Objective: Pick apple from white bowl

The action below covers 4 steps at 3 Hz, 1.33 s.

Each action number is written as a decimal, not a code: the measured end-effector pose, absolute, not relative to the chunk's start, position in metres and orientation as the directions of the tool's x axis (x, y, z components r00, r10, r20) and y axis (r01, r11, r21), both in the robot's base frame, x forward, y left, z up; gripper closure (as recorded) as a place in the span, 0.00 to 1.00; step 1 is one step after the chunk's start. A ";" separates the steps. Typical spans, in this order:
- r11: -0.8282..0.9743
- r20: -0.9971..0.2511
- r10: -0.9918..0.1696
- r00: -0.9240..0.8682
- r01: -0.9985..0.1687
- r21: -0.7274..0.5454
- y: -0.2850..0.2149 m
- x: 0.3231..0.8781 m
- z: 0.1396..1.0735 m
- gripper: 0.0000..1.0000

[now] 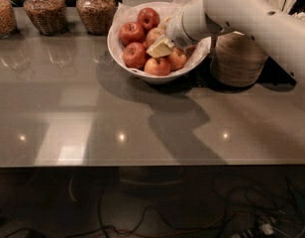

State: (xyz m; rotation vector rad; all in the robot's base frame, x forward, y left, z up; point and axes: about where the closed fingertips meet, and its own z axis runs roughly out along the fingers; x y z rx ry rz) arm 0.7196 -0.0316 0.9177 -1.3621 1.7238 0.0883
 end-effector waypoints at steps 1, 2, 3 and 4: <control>0.387 -0.674 -0.739 0.024 -0.803 -0.453 -0.032 0.719 0.918 0.83; 0.377 -0.675 -0.736 0.055 -0.794 -0.476 -0.033 0.716 0.928 1.00; 0.365 -0.689 -0.717 0.101 -0.788 -0.496 -0.037 0.708 0.948 1.00; 0.347 -0.709 -0.690 0.145 -0.793 -0.501 -0.051 0.690 0.969 1.00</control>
Offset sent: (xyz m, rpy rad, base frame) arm -0.0078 -0.0069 0.0260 0.0065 -0.0747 0.0264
